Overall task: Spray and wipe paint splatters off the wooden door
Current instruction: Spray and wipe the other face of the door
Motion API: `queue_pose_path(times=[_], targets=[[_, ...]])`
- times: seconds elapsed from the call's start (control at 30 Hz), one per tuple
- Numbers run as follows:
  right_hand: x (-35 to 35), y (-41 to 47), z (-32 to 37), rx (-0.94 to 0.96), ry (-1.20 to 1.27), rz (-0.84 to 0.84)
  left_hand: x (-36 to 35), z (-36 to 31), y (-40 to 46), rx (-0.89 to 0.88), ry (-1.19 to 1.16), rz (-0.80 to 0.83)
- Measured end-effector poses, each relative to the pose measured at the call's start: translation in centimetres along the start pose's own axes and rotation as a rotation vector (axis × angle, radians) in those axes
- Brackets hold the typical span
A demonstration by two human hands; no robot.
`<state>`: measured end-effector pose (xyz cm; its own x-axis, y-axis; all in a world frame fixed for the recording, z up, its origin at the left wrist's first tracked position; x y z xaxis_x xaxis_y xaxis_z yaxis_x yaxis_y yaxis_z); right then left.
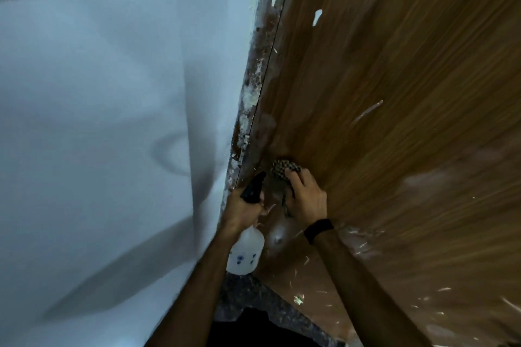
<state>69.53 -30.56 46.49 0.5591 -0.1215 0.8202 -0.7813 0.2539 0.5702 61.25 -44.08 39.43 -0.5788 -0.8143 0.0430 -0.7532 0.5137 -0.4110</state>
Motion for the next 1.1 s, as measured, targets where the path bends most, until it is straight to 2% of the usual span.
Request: queue_pose_path(times=[0.1, 0.3, 0.37, 0.47, 0.6, 0.7, 0.77, 0.93, 1.0, 1.1], targets=[[-1.4, -1.1, -0.3, -0.029, 0.032, 0.095, 0.2, -0.2, -0.1, -0.010, -0.015, 0.044], [3.4, 7.9, 3.2, -0.018, 0.036, -0.188, 1.4, -0.4, 0.4, -0.005, -0.012, 0.003], [3.6, 9.8, 4.4, 0.005, 0.017, -0.197, 1.5, -0.4, 0.4, -0.003, -0.004, 0.006], [1.2, 8.9, 5.0, 0.055, -0.029, -0.113, 2.0, -0.3, 0.5, 0.010, -0.010, -0.002], [-2.5, 4.4, 4.3, 0.109, -0.039, 0.089, 2.8, -0.3, 0.9, 0.010, -0.011, -0.017], [-2.8, 4.1, 3.5, 0.053, -0.014, 0.169, 3.3, -0.8, 1.0, -0.004, -0.026, -0.014], [-1.4, 5.6, 3.6, 0.026, 0.012, 0.111, 3.6, -1.2, 1.1, -0.020, -0.023, -0.029], [5.6, 11.8, 5.4, 0.012, 0.029, -0.236, 4.0, -2.1, 1.4, -0.006, -0.055, -0.074], [5.9, 13.1, 6.3, 0.024, 0.003, -0.256, 3.6, -2.4, 1.3, -0.014, -0.071, -0.051], [2.8, 12.1, 7.1, 0.084, -0.034, -0.141, 3.3, -2.7, 1.2, -0.026, -0.082, -0.014]])
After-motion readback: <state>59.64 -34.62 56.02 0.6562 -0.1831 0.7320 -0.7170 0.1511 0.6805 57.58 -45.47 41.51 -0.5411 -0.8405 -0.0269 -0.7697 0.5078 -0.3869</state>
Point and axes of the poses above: each hand's wrist, its own y-axis towards the middle knuckle, its own x-axis out of the back of the hand, z = x × y, the point moved 8 cm from there along y, towards the middle knuckle, and after that the axes turned 2 degrees about -z, right-handed, at the moved point
